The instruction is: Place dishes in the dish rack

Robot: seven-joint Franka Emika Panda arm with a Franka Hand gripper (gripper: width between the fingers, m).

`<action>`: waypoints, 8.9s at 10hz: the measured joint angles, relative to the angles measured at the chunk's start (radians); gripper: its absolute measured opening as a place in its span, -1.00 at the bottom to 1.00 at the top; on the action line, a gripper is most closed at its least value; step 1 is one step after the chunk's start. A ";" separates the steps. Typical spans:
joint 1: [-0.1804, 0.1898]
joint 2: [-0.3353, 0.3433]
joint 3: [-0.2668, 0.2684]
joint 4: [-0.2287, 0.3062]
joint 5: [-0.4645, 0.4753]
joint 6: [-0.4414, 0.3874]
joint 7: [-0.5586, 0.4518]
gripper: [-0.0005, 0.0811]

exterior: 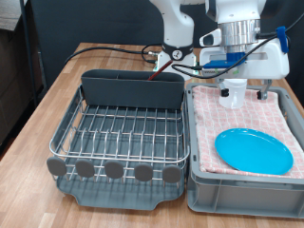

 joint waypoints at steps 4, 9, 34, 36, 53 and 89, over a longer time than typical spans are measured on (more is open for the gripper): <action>0.001 0.002 0.016 -0.005 0.314 -0.005 -0.337 0.98; 0.001 0.052 0.039 -0.012 0.417 0.056 -0.470 0.98; -0.027 0.247 0.106 0.090 0.845 0.152 -0.865 0.98; -0.026 0.253 0.099 0.097 0.835 0.139 -0.865 0.98; -0.017 0.288 0.086 0.137 0.823 0.118 -0.865 -0.88; 0.015 -0.256 -0.345 0.092 -0.792 -0.582 -0.226 -0.93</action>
